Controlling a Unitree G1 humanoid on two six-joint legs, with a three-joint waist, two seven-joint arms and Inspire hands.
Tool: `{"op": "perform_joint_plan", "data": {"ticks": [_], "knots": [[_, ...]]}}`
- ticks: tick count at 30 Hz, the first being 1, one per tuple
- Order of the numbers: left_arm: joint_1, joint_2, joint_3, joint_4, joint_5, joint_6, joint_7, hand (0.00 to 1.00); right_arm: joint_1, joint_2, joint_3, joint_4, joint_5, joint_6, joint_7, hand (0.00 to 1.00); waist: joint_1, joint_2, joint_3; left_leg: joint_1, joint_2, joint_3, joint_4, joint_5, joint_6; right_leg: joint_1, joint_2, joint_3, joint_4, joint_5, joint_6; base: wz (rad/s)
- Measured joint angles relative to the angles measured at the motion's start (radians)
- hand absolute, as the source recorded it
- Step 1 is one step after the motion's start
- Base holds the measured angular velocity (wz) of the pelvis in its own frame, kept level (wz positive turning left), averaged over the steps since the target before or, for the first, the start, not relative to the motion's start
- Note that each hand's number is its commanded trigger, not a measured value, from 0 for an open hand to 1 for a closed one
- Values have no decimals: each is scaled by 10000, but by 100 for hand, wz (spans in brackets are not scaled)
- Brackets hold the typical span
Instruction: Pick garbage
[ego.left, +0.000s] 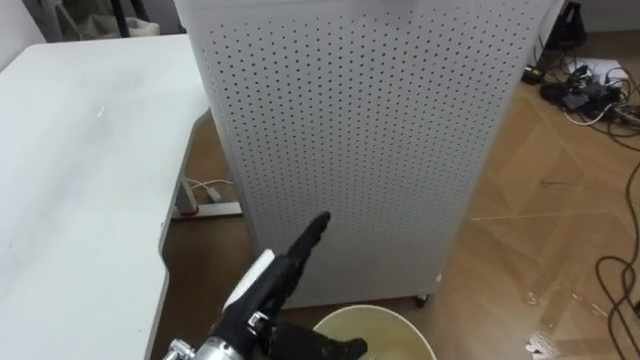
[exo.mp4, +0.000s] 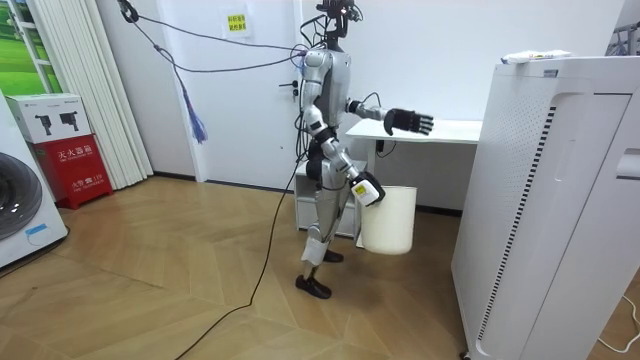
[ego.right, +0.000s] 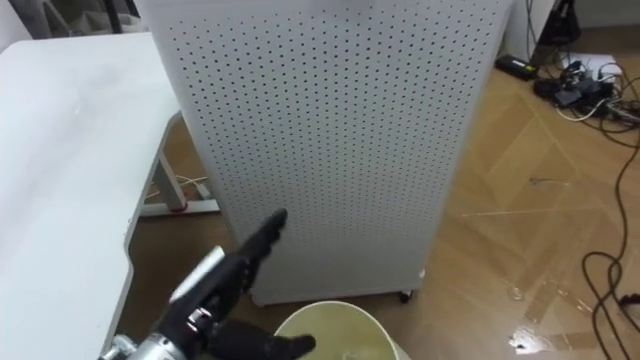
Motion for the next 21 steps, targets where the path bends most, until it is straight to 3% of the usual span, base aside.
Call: {"op": "perform_joint_plan", "data": {"ticks": [4,7,9,13,16,21], "knots": [[-121,-25,390,-572,790,-507,1223,0,499,-15,-78,-285,-16,-151,12,100,-34,18,-10,191,21,86,-1,0,0,4,-3,-4,219,-1,0,-8],[-161,-52,646,-767,1669,-527,2010,0,658,-40,-67,-268,-28,-153,21,100,189,16,-8,579,58,579,-74,-4,-6,-22,-21,-7,350,-5,-6,-45],[-191,-68,834,-998,2682,-550,2437,0,732,-38,-67,-261,-53,-153,19,100,187,21,-13,702,48,678,-168,-10,-9,8,-35,-16,389,4,-21,-33],[-291,-21,1042,-1245,4011,-1298,3568,0,830,3,-58,81,-133,-154,21,100,181,-24,-24,995,48,889,-434,-15,0,26,-17,-11,532,36,-72,-21],[-443,5,1183,-1315,4647,-1638,4393,0,829,-1,-72,505,-129,-167,25,100,176,-37,-29,1054,69,949,-521,-14,-1,-15,16,-19,500,81,-125,-10],[-608,-5,1234,-1437,5106,-1772,5394,0,1039,-21,-81,609,-122,-164,55,100,165,-25,-40,1220,101,1003,-544,-14,-6,40,55,-5,486,81,-126,-8]]}}
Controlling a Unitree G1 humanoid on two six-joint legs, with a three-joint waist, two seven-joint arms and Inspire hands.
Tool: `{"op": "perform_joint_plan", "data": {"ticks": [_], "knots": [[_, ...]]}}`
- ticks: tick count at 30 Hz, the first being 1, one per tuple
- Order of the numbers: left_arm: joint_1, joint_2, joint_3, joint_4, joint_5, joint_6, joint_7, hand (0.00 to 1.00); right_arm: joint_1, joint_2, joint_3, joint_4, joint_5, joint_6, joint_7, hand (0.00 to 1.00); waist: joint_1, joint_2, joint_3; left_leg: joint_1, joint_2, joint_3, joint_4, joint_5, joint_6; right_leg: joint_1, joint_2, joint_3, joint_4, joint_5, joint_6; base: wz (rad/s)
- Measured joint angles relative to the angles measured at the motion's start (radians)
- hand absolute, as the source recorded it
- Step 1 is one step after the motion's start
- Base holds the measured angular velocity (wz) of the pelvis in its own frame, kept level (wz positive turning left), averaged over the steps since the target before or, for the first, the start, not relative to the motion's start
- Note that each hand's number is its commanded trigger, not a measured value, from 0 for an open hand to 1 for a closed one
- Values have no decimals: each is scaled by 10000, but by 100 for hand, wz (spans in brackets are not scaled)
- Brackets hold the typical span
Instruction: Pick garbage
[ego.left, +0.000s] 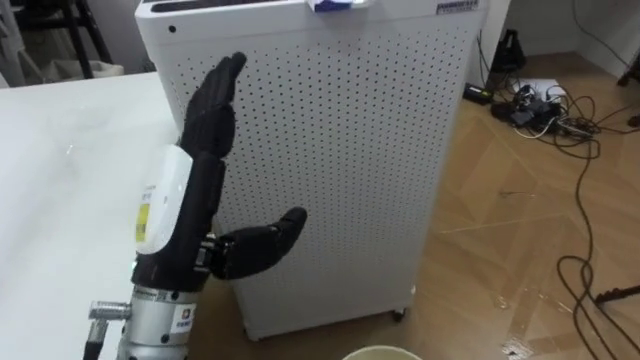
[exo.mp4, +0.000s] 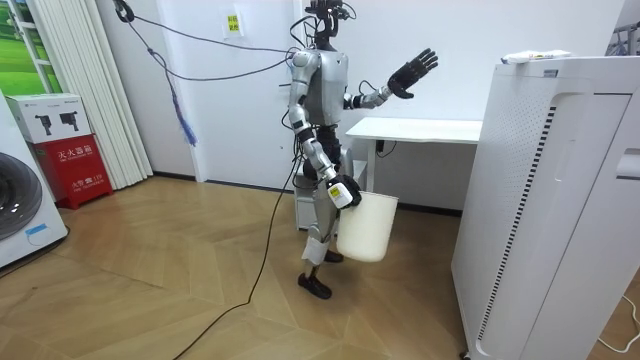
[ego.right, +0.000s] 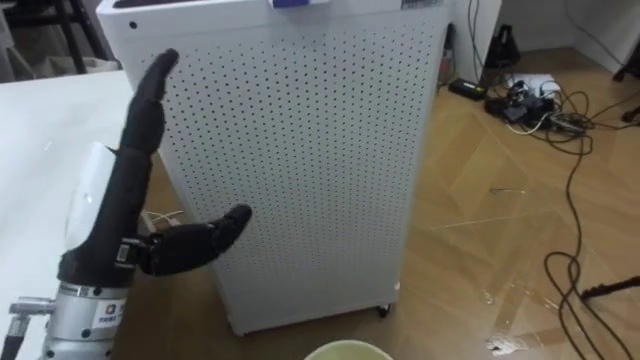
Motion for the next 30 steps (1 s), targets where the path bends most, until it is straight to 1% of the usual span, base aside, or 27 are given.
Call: {"op": "perform_joint_plan", "data": {"ticks": [2,4,5,6,7,8,9,10,11,12,13,14,15,16,17,18,19,20,21,22,23,24,25,27,28,29,30], "knots": [[-84,0,-4,-82,73,-83,273,0,19,-16,3,-2,36,0,82,100,21,-5,1,26,14,26,7,-12,-19,2,14,8,1,0,0,-9],[-198,4,15,-79,139,-314,558,0,18,-12,35,-3,63,-1,173,100,76,-25,13,102,126,204,102,-82,-96,20,95,10,33,0,-12,-19],[-199,0,38,-77,195,-341,641,0,15,-12,47,-5,62,-1,207,100,104,-27,14,106,179,245,175,-138,-118,26,133,6,40,0,-28,-28],[-199,-1,81,-74,199,-359,742,0,16,-1,50,-7,30,-1,258,100,176,-25,15,101,322,377,408,-278,-178,36,226,-4,73,-19,-89,-36],[-198,6,177,-74,200,-359,742,0,22,32,62,-7,-11,-1,297,100,277,-27,21,86,504,440,753,-492,-268,46,323,-109,177,-81,-200,-37],[-198,13,240,-74,200,-360,742,0,29,77,62,-7,-1,-1,310,100,286,-30,26,59,622,494,993,-608,-328,49,361,-202,279,-143,-281,-36],[-191,28,383,-68,207,-363,759,0,23,155,62,-19,-3,-2,331,100,289,-59,37,-51,864,587,1622,-832,-440,49,444,-356,522,-314,-400,-30],[-154,26,426,-18,239,-362,917,0,22,173,62,-25,-18,-3,374,100,299,-102,55,-267,1083,608,2437,-943,-524,40,453,-475,725,-522,-499,-30],[-128,21,430,17,268,-362,982,0,25,168,61,-25,-20,-4,403,100,299,-135,64,-415,1180,607,2932,-943,-524,41,451,-475,833,-630,-542,-32],[-122,25,414,87,294,-363,1077,0,23,97,66,-28,-9,-21,435,100,305,-124,72,-714,1360,499,3915,-938,-522,31,502,-461,1071,-841,-645,-33],[-133,26,421,151,285,-365,1142,0,50,18,67,-28,-13,-42,476,100,290,-72,54,-939,1530,295,4626,-881,-548,20,626,-328,1282,-1003,-736,-36],[-132,26,426,166,287,-364,1181,0,69,-2,66,-29,-20,-45,486,100,292,-56,43,-1001,1574,193,4888,-827,-583,23,701,-217,1352,-1045,-783,-38],[-142,26,431,171,294,-370,1297,0,78,-18,66,-33,-158,-58,492,100,271,-75,53,-1361,1615,-204,5568,-544,-614,119,749,69,1427,-1088,-867,-29],[-131,13,401,190,308,-387,1353,0,91,-54,58,-32,-284,-62,482,100,274,-152,85,-1855,1458,-688,5905,-579,-582,175,767,287,1414,-1140,-923,-22],[-155,5,348,189,331,-393,1353,0,93,-74,50,-31,-262,-63,454,100,275,-153,86,-2080,1276,-842,5714,-710,-484,158,757,400,1401,-1149,-925,-22],[-184,-17,333,189,404,-477,1345,0,86,-183,42,-21,-268,-64,388,100,340,-148,88,-2609,896,-1042,5053,-723,-470,104,706,650,1367,-1157,-917,-38],[-184,-12,350,188,399,-523,1349,0,87,-305,54,68,-270,-64,360,100,479,-137,80,-3047,592,-1137,4081,-619,-584,118,655,860,1278,-1161,-887,-48],[-198,-12,366,175,399,-549,1355,0,88,-390,60,119,-270,-64,337,100,571,-126,73,-3240,452,-1190,3448,-425,-676,133,629,900,1248,-1161,-874,-52],[-211,-14,444,144,415,-670,1420,0,86,-409,84,209,-268,-64,296,100,644,-101,59,-3466,293,-1482,2310,309,-573,158,620,872,1261,-1263,-857,-45],[-166,-19,525,131,522,-721,1562,0,184,-302,105,285,-274,-63,264,100,698,-135,13,-3528,263,-1612,1985,968,-427,313,616,868,1288,-1441,-750,-39],[-140,-20,578,121,634,-747,1656,0,246,-269,105,293,-275,-63,258,100,736,-141,-65,-3456,240,-1607,1965,1154,-313,362,606,845,1286,-1524,-687,-38],[-141,15,678,52,806,-816,1810,0,283,-264,109,294,-275,-58,261,100,841,-213,-104,-3304,95,-1589,1938,1241,-179,432,475,836,1270,-1606,-582,-44],[-143,55,794,-92,856,-887,1861,0,268,-273,100,290,-275,-61,264,100,904,-312,-71,-3189,-9,-1558,1936,1410,15,503,369,683,1237,-1672,-466,-42],[-190,114,837,-156,855,-919,1958,0,263,-218,83,294,-274,-61,267,100,965,-450,-79,-3185,-149,-1502,2128,1208,188,587,106,418,1201,-1756,-312,-12],[-201,113,836,-163,930,-915,1959,0,261,-184,41,295,-283,-61,244,100,952,-438,-75,-3189,-209,-1494,2336,992,237,741,23,315,1047,-1796,-241,0],[-217,112,837,-167,987,-914,1957,0,259,-174,41,293,-285,-61,233,100,962,-410,-62,-3189,-226,-1491,2443,875,259,788,-3,306,1048,-1812,-213,4],[-273,113,833,-176,1068,-913,1947,0,259,-126,47,312,-308,-60,229,100,965,-368,-60,-3189,-271,-1492,2651,620,292,876,-88,179,1109,-1874,-113,0]]}}
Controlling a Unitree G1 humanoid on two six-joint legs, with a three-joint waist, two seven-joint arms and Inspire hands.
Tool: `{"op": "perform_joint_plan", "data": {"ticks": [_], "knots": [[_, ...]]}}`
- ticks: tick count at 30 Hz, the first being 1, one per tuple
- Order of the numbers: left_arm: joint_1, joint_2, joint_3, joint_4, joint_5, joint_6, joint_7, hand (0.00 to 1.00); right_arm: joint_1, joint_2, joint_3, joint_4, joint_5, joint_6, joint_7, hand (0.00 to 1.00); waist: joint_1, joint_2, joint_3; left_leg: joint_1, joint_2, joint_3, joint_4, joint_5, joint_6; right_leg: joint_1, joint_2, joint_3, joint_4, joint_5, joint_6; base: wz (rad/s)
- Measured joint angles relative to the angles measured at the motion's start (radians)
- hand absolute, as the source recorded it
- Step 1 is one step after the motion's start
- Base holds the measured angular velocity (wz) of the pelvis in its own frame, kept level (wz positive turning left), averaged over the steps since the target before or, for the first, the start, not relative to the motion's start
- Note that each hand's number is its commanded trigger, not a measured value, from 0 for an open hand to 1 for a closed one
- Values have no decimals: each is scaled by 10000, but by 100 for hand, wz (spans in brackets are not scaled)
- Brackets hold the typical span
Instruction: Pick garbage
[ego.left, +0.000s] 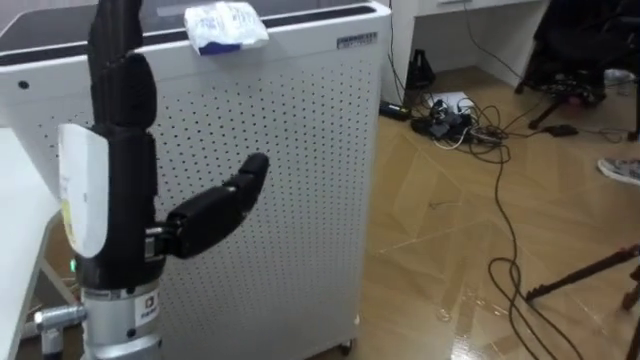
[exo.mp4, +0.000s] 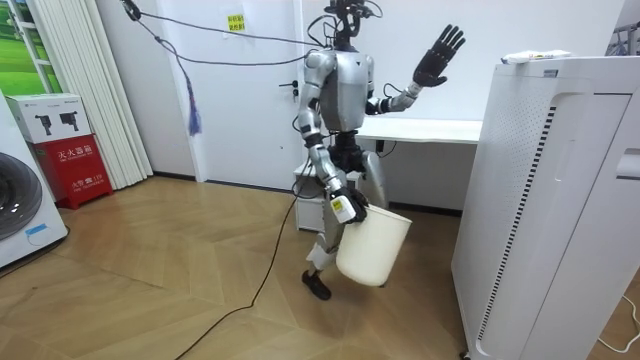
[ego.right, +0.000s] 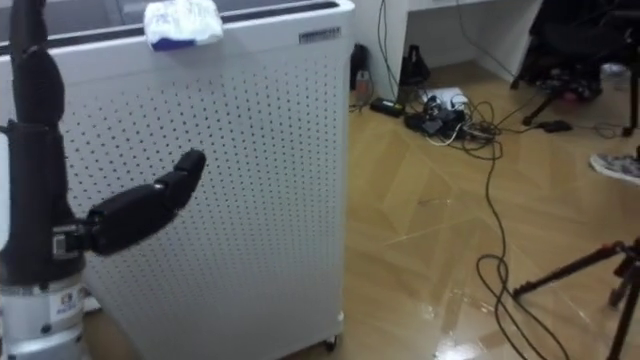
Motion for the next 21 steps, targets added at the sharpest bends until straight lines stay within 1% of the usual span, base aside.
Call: {"op": "perform_joint_plan", "data": {"ticks": [1,2,3,4,5,6,7,8,9,10,11,12,13,14,15,16,17,18,19,21], "knots": [[-135,-3,-4,-3,36,1,-9,0,-2,50,17,30,-8,3,1,100,36,37,-6,5,-28,12,160,-239,28,13,-167,-188,261,-64,108,0],[-240,-7,-4,-2,48,1,-9,0,-2,68,38,32,-4,6,21,100,37,51,6,34,-46,31,206,-347,56,1,-225,-254,430,-89,144,5],[-395,-22,-4,0,103,0,-4,0,-6,85,55,26,6,15,93,100,33,74,24,169,-150,48,251,-499,117,-25,-399,-370,947,-114,188,13],[-493,-11,-27,1,197,-2,-4,0,-6,74,65,16,14,15,152,100,-6,92,43,371,-269,85,264,-660,217,-62,-627,-495,1595,-114,189,14],[-533,-12,-44,1,257,-10,3,0,-8,65,71,15,14,15,166,100,-5,61,63,487,-348,90,270,-745,256,-97,-731,-512,1871,-114,189,13],[-570,6,-46,2,412,-62,39,0,-16,57,72,-34,14,14,172,100,6,-4,103,680,-510,121,289,-909,346,-214,-916,-534,2435,-99,215,5],[-583,14,-48,2,500,-111,67,0,-75,55,70,-59,-2,13,164,100,2,27,124,832,-625,151,326,-1071,434,-260,-1079,-511,2787,-51,292,3],[-584,15,-51,2,538,-118,77,0,-113,55,70,-63,-19,12,162,100,-9,64,120,879,-665,155,337,-1141,481,-258,-1120,-503,2878,-11,338,5],[-633,20,-52,1,549,-120,83,0,-213,55,69,-83,-33,10,142,100,-49,143,105,879,-704,120,363,-1231,568,-358,-1186,-562,3085,143,463,11],[-815,48,-74,1,532,-89,86,0,-290,55,69,-162,-34,11,126,100,-55,318,107,888,-709,-21,316,-1254,603,-555,-1174,-574,3343,413,450,16],[-912,63,-106,2,527,-49,86,0,-316,60,78,-171,-33,11,135,100,-71,353,120,893,-691,-109,268,-1251,609,-635,-1157,-556,3385,353,465,15],[-1054,69,-142,2,526,41,106,0,-389,58,89,-178,-33,15,180,100,-65,373,123,892,-616,-165,156,-1249,608,-895,-1057,-494,3164,117,445,9],[-1092,89,-157,3,530,77,118,0,-388,55,87,-341,-26,15,186,100,-109,391,128,943,-538,-210,41,-1248,606,-1236,-893,-386,2748,-45,389,7],[-1090,111,-163,7,545,90,119,0,-371,53,83,-432,-26,14,186,100,-131,417,144,1005,-510,-274,-22,-1244,598,-1376,-832,-388,2478,-53,387,16],[-1091,178,-159,15,579,108,108,0,-364,52,80,-461,-37,-27,192,100,-187,421,149,1155,-499,-378,-166,-1232,574,-1616,-785,-408,1692,33,340,18],[-1089,315,-112,14,622,111,104,0,-323,50,51,-454,-70,-26,175,100,-234,378,148,1336,-525,-372,-268,-1276,501,-1717,-781,-406,730,632,325,21],[-1064,349,-65,28,642,113,105,0,-301,32,45,-447,-102,-17,168,100,-243,431,158,1421,-503,-436,-268,-1316,448,-1724,-709,-363,693,1054,434,20],[-1034,369,-42,15,697,144,84,0,-149,30,-40,-444,-233,-8,154,100,-292,494,69,1598,-473,-564,-461,-1323,378,-1510,-568,-446,411,1119,429,9],[-1050,373,97,-28,764,138,94,0,-165,7,-74,-421,-379,-6,104,100,-168,549,30,1693,-435,-561,-600,-1278,300,-1314,-466,-445,141,1154,385,4],[-1065,414,285,-32,953,207,90,0,-155,-15,-70,-419,-463,-6,93,100,-131,552,35,1829,-380,-593,-776,-1220,227,-1130,-390,-458,-89,1178,369,0]]}}
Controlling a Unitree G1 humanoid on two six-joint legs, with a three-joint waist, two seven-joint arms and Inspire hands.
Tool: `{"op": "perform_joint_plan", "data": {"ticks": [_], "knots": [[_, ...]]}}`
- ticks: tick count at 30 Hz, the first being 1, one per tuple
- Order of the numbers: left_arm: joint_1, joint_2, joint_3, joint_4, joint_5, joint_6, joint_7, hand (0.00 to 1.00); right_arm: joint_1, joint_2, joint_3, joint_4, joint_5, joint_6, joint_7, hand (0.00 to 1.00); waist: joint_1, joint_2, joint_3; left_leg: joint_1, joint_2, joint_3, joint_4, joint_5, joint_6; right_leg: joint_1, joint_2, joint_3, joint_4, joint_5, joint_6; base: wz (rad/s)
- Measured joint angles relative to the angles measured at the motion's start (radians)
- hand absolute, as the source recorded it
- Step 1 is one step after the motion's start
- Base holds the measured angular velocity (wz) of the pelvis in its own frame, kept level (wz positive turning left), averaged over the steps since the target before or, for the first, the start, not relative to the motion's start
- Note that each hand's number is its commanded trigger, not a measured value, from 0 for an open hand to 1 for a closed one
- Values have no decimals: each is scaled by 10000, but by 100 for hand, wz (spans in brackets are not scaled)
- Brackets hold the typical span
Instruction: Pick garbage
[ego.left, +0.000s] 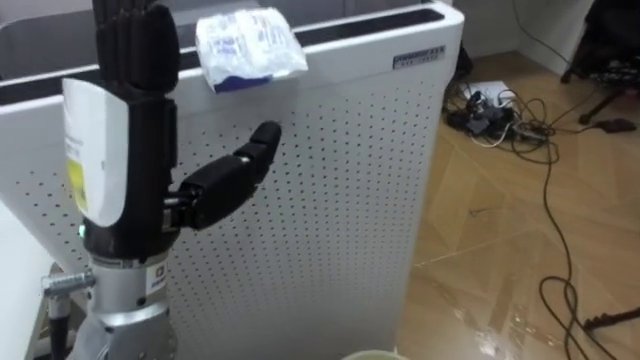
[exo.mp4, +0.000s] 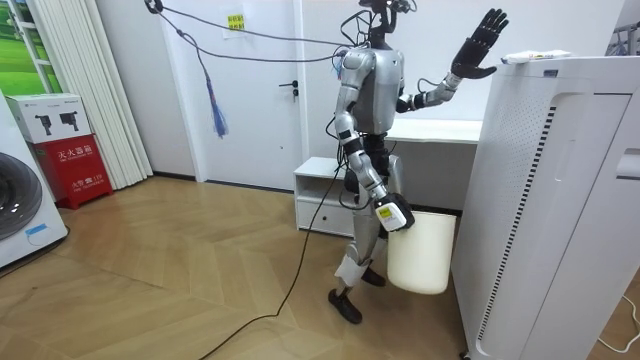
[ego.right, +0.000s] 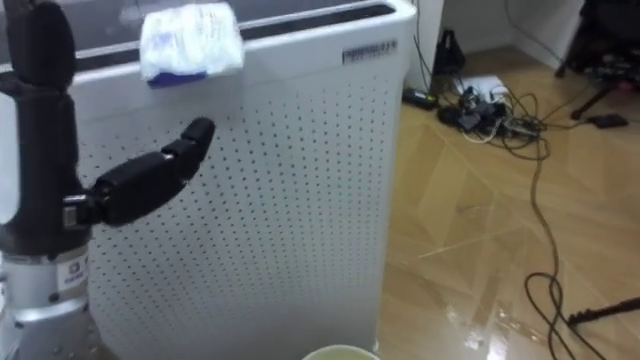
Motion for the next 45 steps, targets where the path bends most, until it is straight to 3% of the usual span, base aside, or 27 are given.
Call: {"op": "perform_joint_plan", "data": {"ticks": [7,10,21,25,33,35,36,37,38,45], "knots": [[205,125,28,-280,1253,299,-18,0,11,9,18,-56,-339,9,234,100,29,-117,-24,454,75,-38,-557,46,-79,587,163,-209,-749,68,-24,3],[342,315,29,-487,1425,442,-37,0,3,4,17,-88,-387,10,390,100,44,-109,-34,603,94,-87,-737,53,-88,823,239,-229,-1122,179,0,0],[678,523,67,-480,2501,912,-439,0,6,45,-393,-88,-1562,3,910,100,11,-19,-91,1125,68,-305,-1316,136,-182,1460,347,-280,-1897,293,39,1],[921,786,60,-478,2529,921,-584,0,4,6,-422,-107,-1555,3,954,100,14,-45,-83,1316,72,-441,-1625,286,-256,1554,371,-283,-1907,294,37,6],[1023,944,54,-479,2947,985,-1039,0,-9,6,-494,-359,-1545,3,942,100,44,4,-75,1373,76,-555,-1746,304,-282,1784,439,-276,-2258,325,-14,5],[1022,998,54,-479,2952,1005,-1165,15,-9,6,-494,-367,-1545,3,942,100,37,41,-63,1386,73,-552,-1746,304,-282,1800,438,-274,-2261,328,-17,0],[1021,1020,55,-479,2952,1042,-1208,51,-9,6,-494,-367,-1546,4,942,100,28,66,-57,1389,72,-549,-1746,304,-282,1808,438,-273,-2275,333,-26,0],[1021,1031,55,-480,2962,1094,-1248,67,-9,6,-495,-367,-1545,4,943,100,19,88,-54,1389,71,-549,-1746,304,-281,1812,438,-274,-2284,338,-33,0],[1021,1031,55,-483,2971,1119,-1275,100,-8,6,-496,-367,-1545,4,944,100,17,99,-54,1388,71,-548,-1746,304,-281,1812,438,-275,-2284,338,-34,0],[1020,1031,58,-502,2980,1213,-1584,100,-7,4,-497,-365,-1546,14,976,100,15,184,-64,1389,73,-549,-1745,308,-280,1814,438,-282,-2277,340,-36,0]]}}
